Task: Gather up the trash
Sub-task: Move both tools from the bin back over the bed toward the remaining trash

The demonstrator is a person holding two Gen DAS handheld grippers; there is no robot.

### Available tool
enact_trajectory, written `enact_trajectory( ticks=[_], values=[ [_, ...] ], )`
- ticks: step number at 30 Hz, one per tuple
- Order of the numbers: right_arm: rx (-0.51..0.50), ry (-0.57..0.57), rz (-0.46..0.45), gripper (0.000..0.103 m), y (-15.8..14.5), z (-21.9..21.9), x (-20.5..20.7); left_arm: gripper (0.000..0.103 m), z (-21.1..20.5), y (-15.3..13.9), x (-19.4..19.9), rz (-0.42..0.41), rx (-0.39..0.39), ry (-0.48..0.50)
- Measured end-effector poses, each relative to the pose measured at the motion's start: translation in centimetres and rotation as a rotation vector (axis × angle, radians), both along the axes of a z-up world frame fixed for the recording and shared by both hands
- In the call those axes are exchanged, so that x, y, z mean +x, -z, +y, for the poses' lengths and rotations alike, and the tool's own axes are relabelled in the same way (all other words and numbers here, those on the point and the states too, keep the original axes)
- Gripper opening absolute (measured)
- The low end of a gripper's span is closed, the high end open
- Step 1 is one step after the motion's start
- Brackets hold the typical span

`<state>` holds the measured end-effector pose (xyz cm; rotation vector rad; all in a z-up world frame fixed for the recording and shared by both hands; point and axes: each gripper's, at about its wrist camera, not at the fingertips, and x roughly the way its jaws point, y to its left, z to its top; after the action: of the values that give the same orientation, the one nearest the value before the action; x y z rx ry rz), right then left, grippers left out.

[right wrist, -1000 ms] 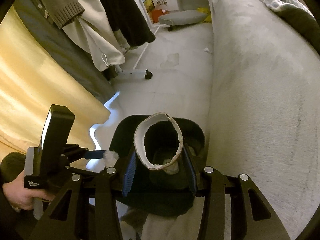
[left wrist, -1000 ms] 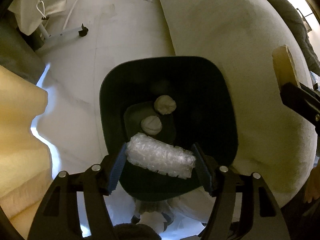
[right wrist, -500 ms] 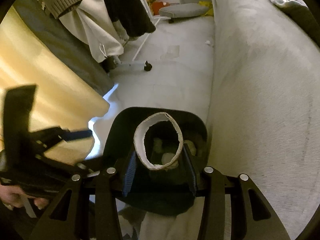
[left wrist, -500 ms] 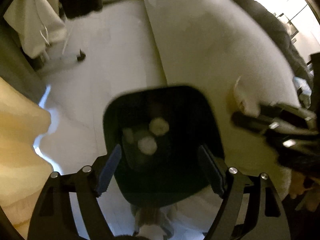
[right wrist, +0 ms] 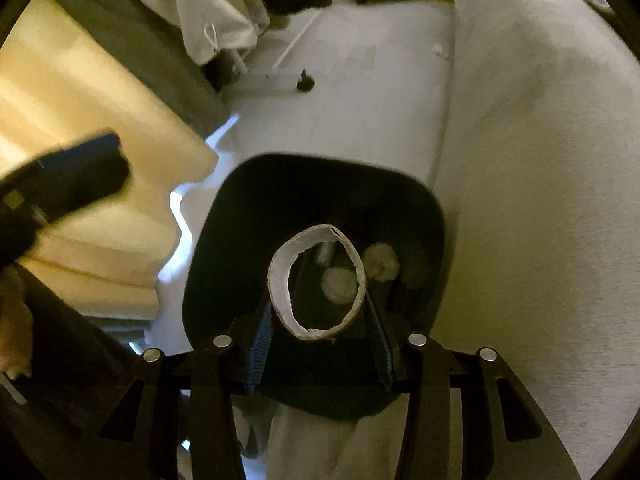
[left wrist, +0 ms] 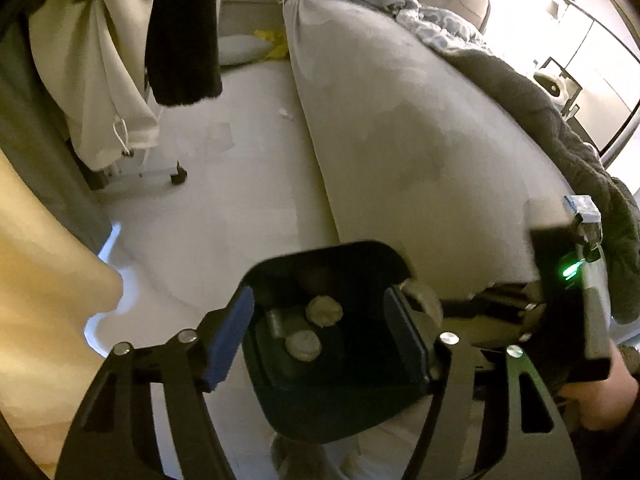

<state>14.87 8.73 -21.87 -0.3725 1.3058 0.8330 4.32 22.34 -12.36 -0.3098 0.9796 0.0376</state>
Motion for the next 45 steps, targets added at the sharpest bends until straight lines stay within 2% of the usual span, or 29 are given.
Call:
enact_trajectory(
  ticks=[4, 8, 11, 21, 31, 45],
  values=[
    [-0.014, -0.001, 0.022, 0.046, 0.7, 0.1, 0.1, 0.067, 0.2, -1.4, -0.3, -0.069, 0.014, -0.007],
    [-0.031, -0.008, 0.022, 0.055, 0.9, 0.3, 0.1, 0.067, -0.1, -3.2, -0.7, -0.135, 0.046, -0.01],
    [-0.029, -0.006, 0.019, 0.057, 0.3, 0.0, -0.1, 0.067, -0.5, -4.3, -1.0, -0.168, 0.075, -0.009],
    [0.03, 0.015, -0.023, 0.059, -2.2, -1.9, -0.6, 0.067, -1.8, -7.7, -2.1, -0.28, 0.052, -0.029],
    [0.13, 0.081, -0.089, 0.061, -6.2, -6.6, -0.5, 0.069, -6.0, -9.4, -1.6, -0.327, 0.064, 0.031],
    [0.184, 0.21, -0.161, 0.061, -9.1, -15.0, -0.2, 0.074, -12.5, -10.2, 0.1, -0.347, 0.028, 0.12]
  ],
)
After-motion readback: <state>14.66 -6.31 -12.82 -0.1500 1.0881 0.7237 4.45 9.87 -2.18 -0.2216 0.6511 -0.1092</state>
